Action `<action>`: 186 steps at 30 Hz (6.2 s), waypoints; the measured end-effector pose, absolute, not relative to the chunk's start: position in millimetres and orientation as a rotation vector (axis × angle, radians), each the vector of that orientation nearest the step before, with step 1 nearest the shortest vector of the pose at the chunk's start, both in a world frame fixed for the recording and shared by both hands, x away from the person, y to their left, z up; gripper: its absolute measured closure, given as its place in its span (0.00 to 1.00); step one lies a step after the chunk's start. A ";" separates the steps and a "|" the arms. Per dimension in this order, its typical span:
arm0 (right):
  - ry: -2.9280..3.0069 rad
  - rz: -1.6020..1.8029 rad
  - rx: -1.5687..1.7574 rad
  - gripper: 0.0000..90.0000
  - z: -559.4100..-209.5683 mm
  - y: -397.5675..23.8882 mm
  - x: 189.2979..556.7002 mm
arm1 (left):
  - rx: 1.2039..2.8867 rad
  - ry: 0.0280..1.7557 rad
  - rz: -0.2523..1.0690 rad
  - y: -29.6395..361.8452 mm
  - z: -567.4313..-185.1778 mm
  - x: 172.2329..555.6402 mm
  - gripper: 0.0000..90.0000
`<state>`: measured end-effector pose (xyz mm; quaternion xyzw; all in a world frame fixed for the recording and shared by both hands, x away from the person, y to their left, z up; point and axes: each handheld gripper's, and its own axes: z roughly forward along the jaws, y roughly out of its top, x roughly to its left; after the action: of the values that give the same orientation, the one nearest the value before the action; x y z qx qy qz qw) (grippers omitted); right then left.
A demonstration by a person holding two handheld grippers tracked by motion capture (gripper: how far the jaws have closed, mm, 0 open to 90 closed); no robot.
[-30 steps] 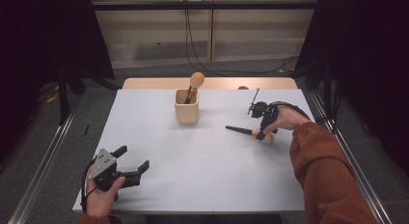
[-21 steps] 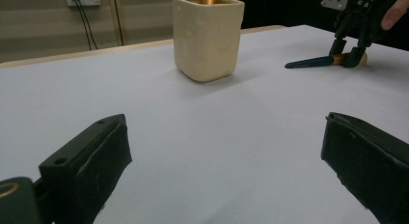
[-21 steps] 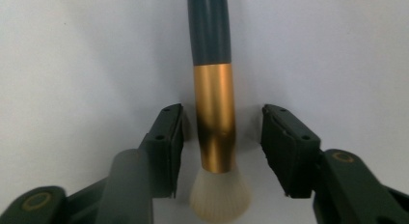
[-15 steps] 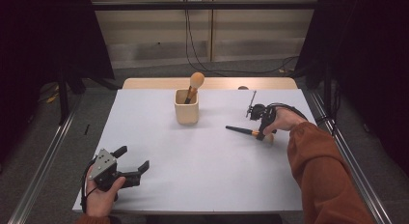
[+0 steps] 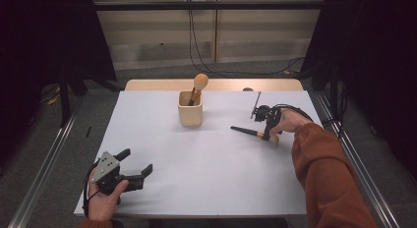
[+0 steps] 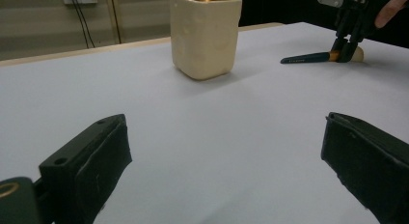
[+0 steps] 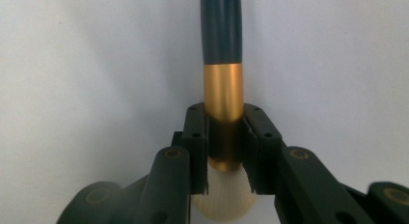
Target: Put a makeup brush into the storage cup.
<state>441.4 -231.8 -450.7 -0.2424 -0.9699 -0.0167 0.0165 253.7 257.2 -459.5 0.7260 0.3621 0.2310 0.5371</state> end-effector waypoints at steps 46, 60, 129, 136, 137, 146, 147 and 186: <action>-2.948 -0.578 -1.120 0.83 -421.5 -263.4 426.0 | 1.720 0.875 0.559 258.9 -459.1 252.7 0.04; -2.826 -0.968 -1.313 0.83 -422.5 -277.4 409.7 | 1.718 0.877 0.558 258.4 -458.9 252.3 0.04; -2.560 -1.732 -0.986 0.83 -428.5 -238.1 300.0 | 1.826 0.606 0.399 182.7 -425.1 267.4 0.03; -2.574 -1.677 -0.885 0.83 -429.7 -221.3 295.8 | 1.858 0.565 0.348 169.0 -422.8 270.6 0.03; -2.576 -1.670 -0.871 0.83 -429.7 -219.0 295.3 | 1.861 0.562 0.341 167.4 -422.2 270.7 0.03; -2.608 -1.587 -0.783 0.83 -428.5 -200.2 292.4 | 1.898 0.508 0.294 155.0 -416.6 274.2 0.03; -2.610 -1.580 -0.770 0.83 -428.3 -198.2 292.3 | 1.900 0.499 0.285 153.3 -415.7 275.0 0.03; -2.912 -0.883 -0.334 0.83 -417.7 -140.3 298.6 | 2.262 0.307 0.089 123.5 -398.2 295.6 0.04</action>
<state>298.6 -140.3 -417.7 -0.1092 -0.9505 -0.2882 0.0402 295.6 123.5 -398.2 0.9005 0.1221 0.0354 0.4158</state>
